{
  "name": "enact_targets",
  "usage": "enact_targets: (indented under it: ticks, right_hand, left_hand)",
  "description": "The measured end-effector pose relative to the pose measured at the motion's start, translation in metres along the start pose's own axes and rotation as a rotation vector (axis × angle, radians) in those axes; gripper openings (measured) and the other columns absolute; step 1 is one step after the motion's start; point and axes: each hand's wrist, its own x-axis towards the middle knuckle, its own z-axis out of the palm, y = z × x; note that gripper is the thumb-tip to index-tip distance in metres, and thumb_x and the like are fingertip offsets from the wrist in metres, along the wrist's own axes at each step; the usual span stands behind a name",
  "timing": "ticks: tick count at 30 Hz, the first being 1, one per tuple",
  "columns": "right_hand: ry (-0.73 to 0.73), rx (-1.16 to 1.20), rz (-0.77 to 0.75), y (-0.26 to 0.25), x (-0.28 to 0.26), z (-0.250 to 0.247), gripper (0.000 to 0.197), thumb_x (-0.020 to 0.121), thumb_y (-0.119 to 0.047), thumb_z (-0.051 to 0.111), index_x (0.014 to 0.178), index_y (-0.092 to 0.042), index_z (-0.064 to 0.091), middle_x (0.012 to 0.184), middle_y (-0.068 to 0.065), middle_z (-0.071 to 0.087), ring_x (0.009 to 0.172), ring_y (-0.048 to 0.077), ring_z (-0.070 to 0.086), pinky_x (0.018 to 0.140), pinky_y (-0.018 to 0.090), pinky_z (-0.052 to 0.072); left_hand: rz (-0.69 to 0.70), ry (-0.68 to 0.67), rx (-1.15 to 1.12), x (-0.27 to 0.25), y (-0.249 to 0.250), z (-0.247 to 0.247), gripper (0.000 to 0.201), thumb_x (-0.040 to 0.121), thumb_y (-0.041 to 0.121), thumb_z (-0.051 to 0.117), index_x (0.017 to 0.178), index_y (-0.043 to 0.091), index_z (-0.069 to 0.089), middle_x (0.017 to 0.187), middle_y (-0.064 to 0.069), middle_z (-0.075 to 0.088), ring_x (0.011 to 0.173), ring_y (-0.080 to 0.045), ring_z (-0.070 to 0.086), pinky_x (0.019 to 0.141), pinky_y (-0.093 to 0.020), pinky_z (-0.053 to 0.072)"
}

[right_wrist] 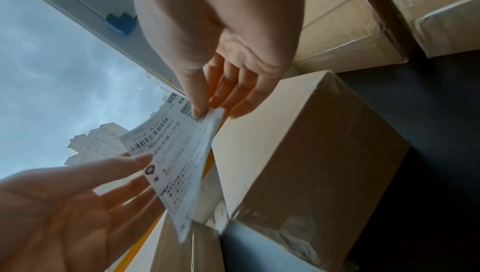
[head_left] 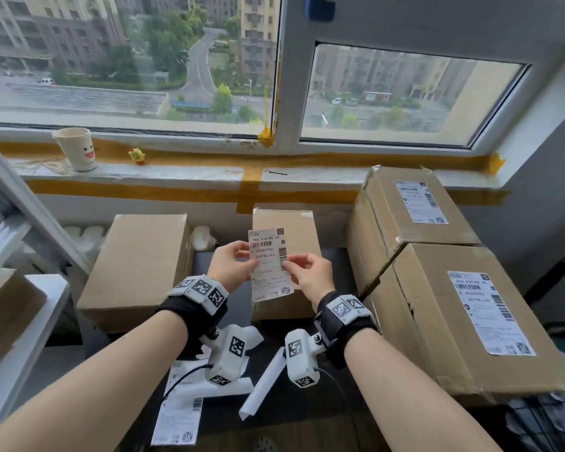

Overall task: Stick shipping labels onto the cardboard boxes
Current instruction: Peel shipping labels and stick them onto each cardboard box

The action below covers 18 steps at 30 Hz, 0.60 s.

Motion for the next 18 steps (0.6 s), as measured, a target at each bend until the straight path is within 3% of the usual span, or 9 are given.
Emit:
enact_targets:
  ticks: [3, 4, 8, 10, 14, 18]
  right_hand:
    - [0.025, 0.042, 0.002, 0.001, 0.016, -0.007, 0.011, 0.080, -0.009, 0.072, 0.083, -0.015, 0.063, 0.098, 0.015, 0.070, 0.095, 0.026, 0.068, 0.087, 0.040, 0.057]
    - [0.035, 0.051, 0.006, 0.002, 0.021, -0.009, 0.011, 0.080, -0.009, 0.072, 0.083, -0.014, 0.063, 0.099, 0.016, 0.070, 0.095, 0.027, 0.068, 0.086, 0.041, 0.057]
    - [0.081, 0.063, 0.033, 0.003, 0.040, -0.015, 0.013, 0.080, -0.007, 0.072, 0.078, -0.016, 0.063, 0.099, 0.017, 0.070, 0.094, 0.028, 0.069, 0.086, 0.044, 0.056]
    - [0.109, 0.035, 0.045, 0.005, 0.049, -0.016, 0.014, 0.079, -0.008, 0.072, 0.075, -0.017, 0.063, 0.096, 0.016, 0.071, 0.092, 0.027, 0.069, 0.085, 0.045, 0.056]
    - [0.160, -0.045, 0.074, 0.008, 0.065, -0.019, 0.018, 0.078, -0.012, 0.074, 0.067, -0.021, 0.063, 0.084, 0.008, 0.071, 0.085, 0.025, 0.069, 0.084, 0.043, 0.056]
    - [0.172, -0.154, 0.082, 0.011, 0.077, -0.018, 0.021, 0.077, -0.016, 0.074, 0.063, -0.022, 0.060, 0.077, 0.001, 0.069, 0.081, 0.021, 0.069, 0.081, 0.040, 0.057]
  left_hand:
    - [-0.008, 0.032, 0.067, 0.017, -0.002, 0.010, 0.019, 0.081, 0.005, 0.068, 0.097, 0.014, 0.062, 0.089, -0.005, 0.065, 0.088, -0.025, 0.065, 0.079, -0.041, 0.058]
    - [-0.017, 0.042, 0.087, 0.022, -0.003, 0.013, 0.024, 0.080, 0.005, 0.068, 0.101, 0.014, 0.063, 0.086, -0.004, 0.064, 0.086, -0.024, 0.065, 0.082, -0.043, 0.057]
    - [-0.102, 0.044, 0.012, 0.039, -0.002, 0.025, 0.048, 0.079, -0.003, 0.067, 0.123, 0.009, 0.053, 0.079, -0.005, 0.063, 0.071, -0.017, 0.061, 0.074, -0.034, 0.057]
    - [-0.132, 0.039, -0.013, 0.047, -0.004, 0.031, 0.050, 0.077, -0.005, 0.068, 0.123, 0.006, 0.052, 0.077, -0.006, 0.062, 0.069, -0.015, 0.060, 0.073, -0.032, 0.056]
    - [-0.155, 0.035, -0.004, 0.061, -0.006, 0.041, 0.049, 0.076, -0.005, 0.069, 0.121, 0.006, 0.051, 0.077, -0.007, 0.063, 0.077, -0.020, 0.063, 0.087, -0.041, 0.055]
    - [-0.168, 0.057, 0.042, 0.078, -0.006, 0.048, 0.044, 0.076, -0.004, 0.069, 0.114, 0.009, 0.050, 0.074, -0.004, 0.062, 0.079, -0.022, 0.064, 0.090, -0.043, 0.053]
